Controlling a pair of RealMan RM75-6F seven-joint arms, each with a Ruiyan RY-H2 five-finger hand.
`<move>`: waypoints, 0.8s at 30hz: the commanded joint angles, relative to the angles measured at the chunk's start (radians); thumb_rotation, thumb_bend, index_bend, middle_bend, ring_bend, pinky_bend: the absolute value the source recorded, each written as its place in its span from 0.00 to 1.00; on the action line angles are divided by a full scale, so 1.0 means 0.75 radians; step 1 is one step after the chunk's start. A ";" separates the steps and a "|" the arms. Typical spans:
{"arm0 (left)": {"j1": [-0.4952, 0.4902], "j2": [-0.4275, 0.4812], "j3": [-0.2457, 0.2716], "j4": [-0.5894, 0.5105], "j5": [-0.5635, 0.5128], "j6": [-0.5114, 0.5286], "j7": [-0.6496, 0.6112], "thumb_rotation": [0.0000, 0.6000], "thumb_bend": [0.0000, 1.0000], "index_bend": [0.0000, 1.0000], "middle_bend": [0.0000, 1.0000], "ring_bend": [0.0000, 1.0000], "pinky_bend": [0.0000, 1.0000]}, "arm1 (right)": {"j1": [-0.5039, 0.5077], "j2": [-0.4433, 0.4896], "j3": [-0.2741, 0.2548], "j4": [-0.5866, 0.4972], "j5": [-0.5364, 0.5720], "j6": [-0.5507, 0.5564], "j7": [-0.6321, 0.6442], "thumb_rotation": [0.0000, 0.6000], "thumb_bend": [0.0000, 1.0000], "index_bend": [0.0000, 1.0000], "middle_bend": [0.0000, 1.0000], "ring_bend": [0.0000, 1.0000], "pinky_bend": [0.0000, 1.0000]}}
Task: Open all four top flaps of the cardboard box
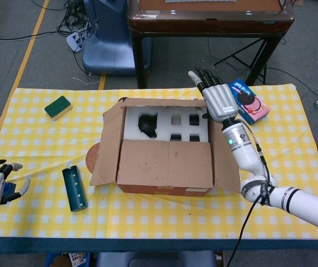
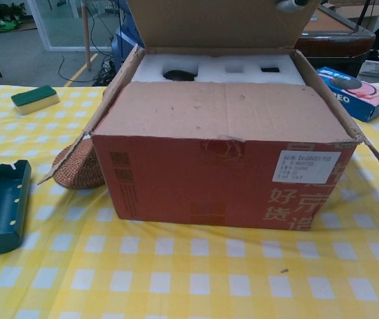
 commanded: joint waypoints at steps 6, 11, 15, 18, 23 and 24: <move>0.016 0.015 -0.004 -0.006 -0.011 -0.016 -0.001 0.38 0.35 0.38 0.35 0.17 0.00 | 0.088 -0.051 0.064 0.151 0.101 -0.021 -0.042 1.00 0.28 0.00 0.00 0.00 0.17; 0.029 0.024 -0.005 -0.011 -0.005 -0.014 -0.005 0.38 0.35 0.38 0.35 0.17 0.00 | 0.146 -0.110 0.088 0.276 0.166 -0.047 -0.064 1.00 0.28 0.00 0.00 0.00 0.17; 0.041 0.033 -0.002 -0.009 -0.009 -0.019 -0.006 0.39 0.35 0.38 0.35 0.17 0.00 | 0.189 -0.163 0.105 0.384 0.216 -0.064 -0.077 1.00 0.28 0.00 0.00 0.00 0.17; 0.051 0.038 -0.003 -0.009 -0.011 -0.017 -0.017 0.39 0.35 0.38 0.34 0.17 0.00 | 0.218 -0.197 0.116 0.469 0.259 -0.080 -0.100 1.00 0.28 0.00 0.00 0.00 0.17; 0.063 0.046 -0.004 -0.004 -0.007 -0.016 -0.028 0.39 0.35 0.38 0.34 0.17 0.00 | 0.249 -0.239 0.132 0.576 0.346 -0.107 -0.142 1.00 0.28 0.00 0.00 0.00 0.17; 0.065 0.047 -0.005 -0.004 -0.007 -0.018 -0.032 0.39 0.35 0.38 0.34 0.17 0.00 | 0.253 -0.247 0.133 0.595 0.364 -0.115 -0.152 1.00 0.28 0.00 0.00 0.00 0.17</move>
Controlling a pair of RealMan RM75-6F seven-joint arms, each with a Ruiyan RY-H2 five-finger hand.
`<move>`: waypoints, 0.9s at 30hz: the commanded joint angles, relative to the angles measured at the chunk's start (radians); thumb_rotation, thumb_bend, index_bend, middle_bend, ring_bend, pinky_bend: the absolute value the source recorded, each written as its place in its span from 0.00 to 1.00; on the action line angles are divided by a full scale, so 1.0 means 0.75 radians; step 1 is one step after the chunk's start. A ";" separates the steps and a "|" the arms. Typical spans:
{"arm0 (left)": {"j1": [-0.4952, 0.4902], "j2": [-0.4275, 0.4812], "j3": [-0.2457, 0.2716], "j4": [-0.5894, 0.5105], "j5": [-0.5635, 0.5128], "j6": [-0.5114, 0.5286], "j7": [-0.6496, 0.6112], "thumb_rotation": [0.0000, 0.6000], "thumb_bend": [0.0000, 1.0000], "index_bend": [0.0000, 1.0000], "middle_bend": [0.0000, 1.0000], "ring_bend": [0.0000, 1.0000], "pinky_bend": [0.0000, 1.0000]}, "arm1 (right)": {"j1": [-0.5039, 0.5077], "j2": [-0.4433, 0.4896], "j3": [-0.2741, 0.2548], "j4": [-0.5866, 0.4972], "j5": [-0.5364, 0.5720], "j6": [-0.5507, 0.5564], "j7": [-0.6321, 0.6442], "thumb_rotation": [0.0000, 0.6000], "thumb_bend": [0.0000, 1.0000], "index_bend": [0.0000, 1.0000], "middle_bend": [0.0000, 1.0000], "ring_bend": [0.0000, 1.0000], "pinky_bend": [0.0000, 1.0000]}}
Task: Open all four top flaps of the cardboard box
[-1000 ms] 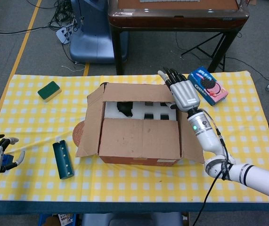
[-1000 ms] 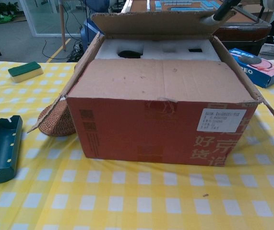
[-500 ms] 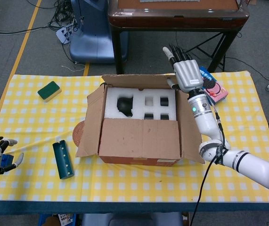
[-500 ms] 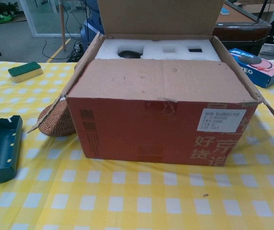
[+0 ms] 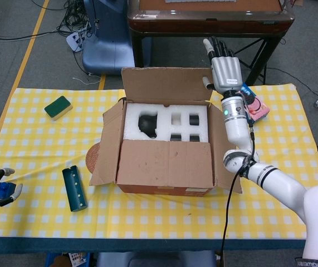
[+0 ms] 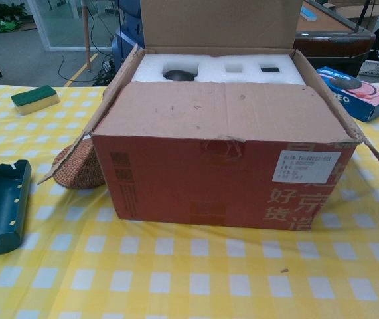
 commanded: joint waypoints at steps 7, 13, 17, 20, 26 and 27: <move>0.003 0.007 -0.002 0.011 -0.002 -0.031 -0.017 0.39 0.35 0.38 0.34 0.17 0.00 | 0.007 -0.015 -0.004 0.048 0.065 -0.029 -0.050 1.00 0.28 0.00 0.00 0.00 0.16; -0.004 0.002 -0.011 0.006 0.011 -0.041 -0.017 0.40 0.35 0.38 0.34 0.17 0.00 | -0.027 0.058 0.003 -0.058 0.049 0.005 -0.032 1.00 0.28 0.00 0.00 0.00 0.15; -0.004 0.000 -0.011 0.006 0.015 -0.046 -0.014 0.40 0.35 0.38 0.34 0.17 0.00 | -0.087 0.159 -0.005 -0.252 0.017 0.009 0.013 1.00 0.28 0.00 0.01 0.00 0.15; -0.007 0.001 -0.014 0.007 0.011 -0.057 -0.010 0.40 0.35 0.38 0.34 0.17 0.00 | -0.151 0.274 -0.035 -0.457 -0.002 -0.010 0.027 1.00 0.32 0.00 0.09 0.01 0.15; -0.010 -0.006 -0.016 0.004 0.015 -0.066 -0.007 0.40 0.35 0.38 0.34 0.17 0.00 | -0.260 0.518 -0.116 -0.832 -0.027 -0.114 0.069 1.00 0.46 0.05 0.23 0.10 0.15; -0.011 -0.007 -0.015 0.003 0.016 -0.070 -0.004 0.40 0.35 0.38 0.34 0.17 0.00 | -0.280 0.555 -0.126 -0.894 -0.042 -0.130 0.094 1.00 0.49 0.07 0.25 0.11 0.15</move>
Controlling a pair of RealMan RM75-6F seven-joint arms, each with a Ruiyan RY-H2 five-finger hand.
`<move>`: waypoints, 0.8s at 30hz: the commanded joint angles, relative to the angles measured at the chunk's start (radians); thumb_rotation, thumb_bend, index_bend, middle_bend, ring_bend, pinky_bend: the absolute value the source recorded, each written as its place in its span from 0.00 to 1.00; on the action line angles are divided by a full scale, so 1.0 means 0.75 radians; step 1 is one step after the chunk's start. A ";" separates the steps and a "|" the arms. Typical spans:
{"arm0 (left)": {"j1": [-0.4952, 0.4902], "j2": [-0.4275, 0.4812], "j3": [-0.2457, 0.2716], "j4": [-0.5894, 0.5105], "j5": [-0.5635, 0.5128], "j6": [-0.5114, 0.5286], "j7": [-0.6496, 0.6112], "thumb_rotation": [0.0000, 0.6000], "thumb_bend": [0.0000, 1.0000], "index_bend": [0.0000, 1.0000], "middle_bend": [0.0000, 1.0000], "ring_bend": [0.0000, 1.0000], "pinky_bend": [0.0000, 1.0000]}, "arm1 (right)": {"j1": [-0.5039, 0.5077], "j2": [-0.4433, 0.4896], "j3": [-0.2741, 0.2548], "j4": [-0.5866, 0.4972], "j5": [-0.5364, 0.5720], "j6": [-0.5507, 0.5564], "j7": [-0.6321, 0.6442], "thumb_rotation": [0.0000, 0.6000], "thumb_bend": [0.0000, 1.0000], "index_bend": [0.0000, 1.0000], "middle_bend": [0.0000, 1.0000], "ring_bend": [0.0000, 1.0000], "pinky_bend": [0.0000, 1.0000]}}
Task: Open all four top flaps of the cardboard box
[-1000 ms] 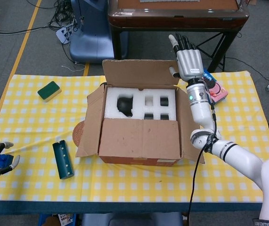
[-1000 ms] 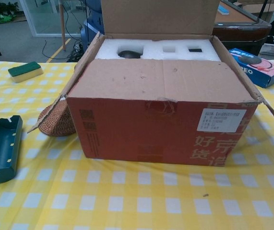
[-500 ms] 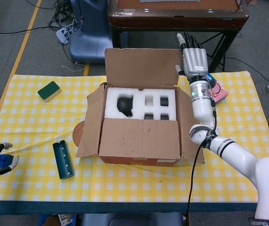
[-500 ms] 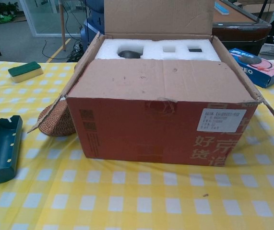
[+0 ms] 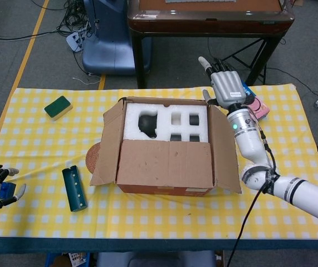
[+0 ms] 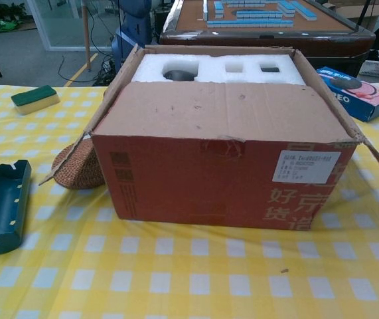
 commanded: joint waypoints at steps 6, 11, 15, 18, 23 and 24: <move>0.003 -0.001 0.001 -0.013 0.009 0.001 0.008 0.40 0.35 0.38 0.34 0.17 0.00 | -0.164 0.317 -0.128 -0.446 -0.112 -0.190 0.171 1.00 0.68 0.16 0.29 0.14 0.15; 0.011 0.001 0.005 -0.017 0.017 0.008 0.005 0.40 0.35 0.38 0.34 0.17 0.00 | -0.176 0.338 -0.185 -0.485 -0.181 -0.246 0.216 1.00 0.84 0.22 0.29 0.14 0.15; 0.020 0.002 0.005 -0.017 0.025 0.021 -0.003 0.40 0.35 0.39 0.34 0.17 0.00 | -0.166 0.318 -0.225 -0.478 -0.211 -0.258 0.217 1.00 0.94 0.24 0.29 0.14 0.15; 0.025 0.001 0.004 -0.013 0.033 0.029 -0.011 0.40 0.35 0.39 0.34 0.17 0.00 | -0.157 0.295 -0.245 -0.464 -0.234 -0.251 0.219 1.00 0.98 0.24 0.29 0.14 0.15; 0.033 -0.002 0.007 -0.003 0.037 0.030 -0.023 0.40 0.35 0.39 0.34 0.17 0.00 | -0.143 0.264 -0.273 -0.443 -0.248 -0.248 0.228 1.00 1.00 0.25 0.29 0.14 0.15; 0.033 -0.003 0.007 0.000 0.036 0.029 -0.025 0.40 0.35 0.39 0.34 0.17 0.00 | -0.140 0.261 -0.278 -0.440 -0.248 -0.248 0.227 1.00 1.00 0.26 0.29 0.14 0.15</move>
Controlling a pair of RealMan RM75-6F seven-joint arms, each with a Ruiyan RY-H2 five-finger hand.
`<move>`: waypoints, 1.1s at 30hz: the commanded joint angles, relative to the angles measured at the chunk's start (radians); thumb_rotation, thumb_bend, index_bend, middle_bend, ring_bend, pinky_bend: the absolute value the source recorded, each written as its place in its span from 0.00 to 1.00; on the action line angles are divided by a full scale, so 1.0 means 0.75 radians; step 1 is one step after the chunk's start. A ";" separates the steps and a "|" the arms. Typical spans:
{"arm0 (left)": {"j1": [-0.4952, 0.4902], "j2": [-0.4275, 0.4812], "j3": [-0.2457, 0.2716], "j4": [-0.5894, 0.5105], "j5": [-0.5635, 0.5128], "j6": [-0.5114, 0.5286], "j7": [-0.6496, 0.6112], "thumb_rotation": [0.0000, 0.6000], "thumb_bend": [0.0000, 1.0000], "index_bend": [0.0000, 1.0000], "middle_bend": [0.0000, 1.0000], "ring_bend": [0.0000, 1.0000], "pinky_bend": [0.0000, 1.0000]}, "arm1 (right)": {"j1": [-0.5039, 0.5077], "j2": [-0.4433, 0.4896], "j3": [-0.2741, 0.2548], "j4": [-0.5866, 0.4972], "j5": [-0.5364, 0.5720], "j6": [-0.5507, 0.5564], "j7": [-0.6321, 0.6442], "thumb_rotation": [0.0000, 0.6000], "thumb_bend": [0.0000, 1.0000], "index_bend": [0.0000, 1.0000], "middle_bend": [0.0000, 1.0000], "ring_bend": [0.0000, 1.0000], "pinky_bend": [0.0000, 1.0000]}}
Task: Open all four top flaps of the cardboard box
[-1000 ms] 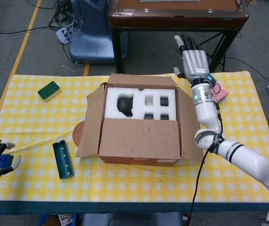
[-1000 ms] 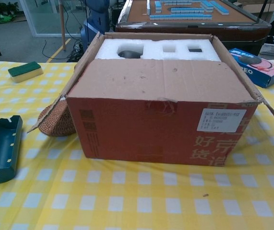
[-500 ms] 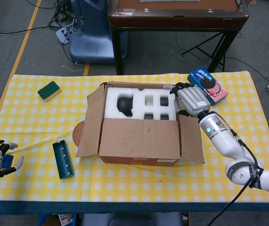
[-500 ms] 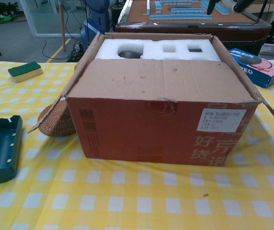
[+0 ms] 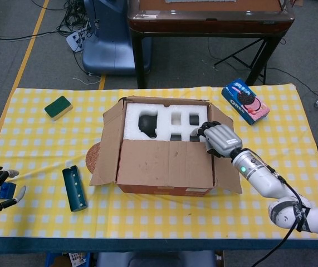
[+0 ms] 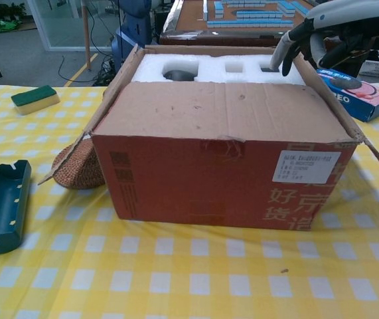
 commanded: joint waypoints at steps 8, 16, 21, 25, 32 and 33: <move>0.004 -0.007 0.001 0.012 0.000 -0.009 -0.008 0.41 0.35 0.39 0.34 0.17 0.00 | 0.039 -0.018 -0.051 0.020 0.030 -0.009 -0.014 1.00 1.00 0.29 0.29 0.14 0.15; 0.003 -0.007 0.002 0.016 -0.002 -0.022 -0.013 0.40 0.35 0.39 0.34 0.17 0.00 | 0.068 -0.012 -0.087 0.023 0.074 -0.025 -0.018 1.00 1.00 0.32 0.29 0.14 0.15; 0.002 -0.010 -0.001 0.012 -0.002 -0.023 -0.006 0.40 0.35 0.39 0.34 0.16 0.00 | 0.084 -0.011 -0.099 0.032 0.092 -0.021 -0.019 1.00 1.00 0.32 0.29 0.14 0.15; 0.000 -0.013 -0.002 0.010 -0.004 -0.026 0.001 0.40 0.35 0.39 0.34 0.16 0.00 | 0.100 -0.015 -0.108 0.037 0.107 -0.017 -0.028 1.00 1.00 0.32 0.29 0.14 0.15; -0.002 -0.015 -0.005 0.014 -0.010 -0.032 0.004 0.40 0.35 0.40 0.34 0.16 0.00 | 0.131 -0.027 -0.122 0.028 0.117 0.018 -0.071 1.00 1.00 0.32 0.28 0.14 0.15; -0.002 -0.016 -0.005 0.016 -0.011 -0.033 0.004 0.41 0.35 0.40 0.34 0.16 0.00 | 0.133 -0.030 -0.122 0.026 0.123 0.025 -0.074 1.00 1.00 0.32 0.28 0.14 0.15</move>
